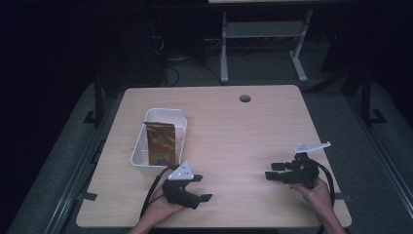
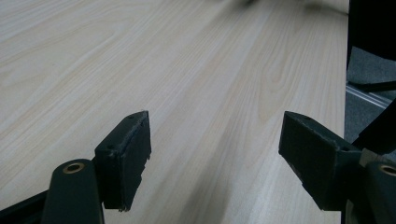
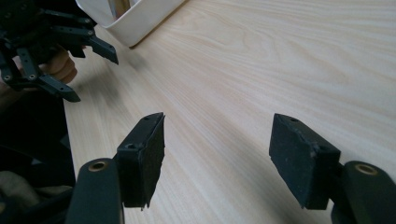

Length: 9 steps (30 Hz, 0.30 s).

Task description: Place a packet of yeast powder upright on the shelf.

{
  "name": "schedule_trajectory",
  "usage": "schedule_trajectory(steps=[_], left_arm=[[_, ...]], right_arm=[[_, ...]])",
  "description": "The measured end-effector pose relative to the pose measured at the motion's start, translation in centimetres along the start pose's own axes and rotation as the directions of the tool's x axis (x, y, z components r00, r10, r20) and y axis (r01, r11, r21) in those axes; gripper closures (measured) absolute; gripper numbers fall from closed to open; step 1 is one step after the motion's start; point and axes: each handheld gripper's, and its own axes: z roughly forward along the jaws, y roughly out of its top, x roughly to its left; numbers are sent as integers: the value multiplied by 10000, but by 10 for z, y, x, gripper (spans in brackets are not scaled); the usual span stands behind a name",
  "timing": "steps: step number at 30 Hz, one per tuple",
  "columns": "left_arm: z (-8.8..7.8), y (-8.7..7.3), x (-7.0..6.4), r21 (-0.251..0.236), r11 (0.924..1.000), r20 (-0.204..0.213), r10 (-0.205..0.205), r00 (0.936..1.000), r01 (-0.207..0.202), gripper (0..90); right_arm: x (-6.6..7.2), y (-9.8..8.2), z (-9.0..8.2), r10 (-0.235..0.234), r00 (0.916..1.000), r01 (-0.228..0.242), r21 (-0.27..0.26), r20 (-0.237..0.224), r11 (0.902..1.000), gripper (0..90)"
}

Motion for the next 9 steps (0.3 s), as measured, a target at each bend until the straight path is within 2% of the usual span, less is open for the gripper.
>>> schedule_trajectory(steps=[3,4,9], left_arm=[[0,-1,0,41,10000,16,-66,10000,66,248],[0,-1,-1,65,10000,-69,25,10000,-25,249],[-1,-1,-1,36,10000,-89,-3,10000,4,249]], right_arm=[[1,-6,-2,0,10000,-1,48,63,10000,342],[3,-10,-3,0,10000,0,16,40,10000,342],[9,-9,-1,-194,9996,194,-15,199,9998,323]])
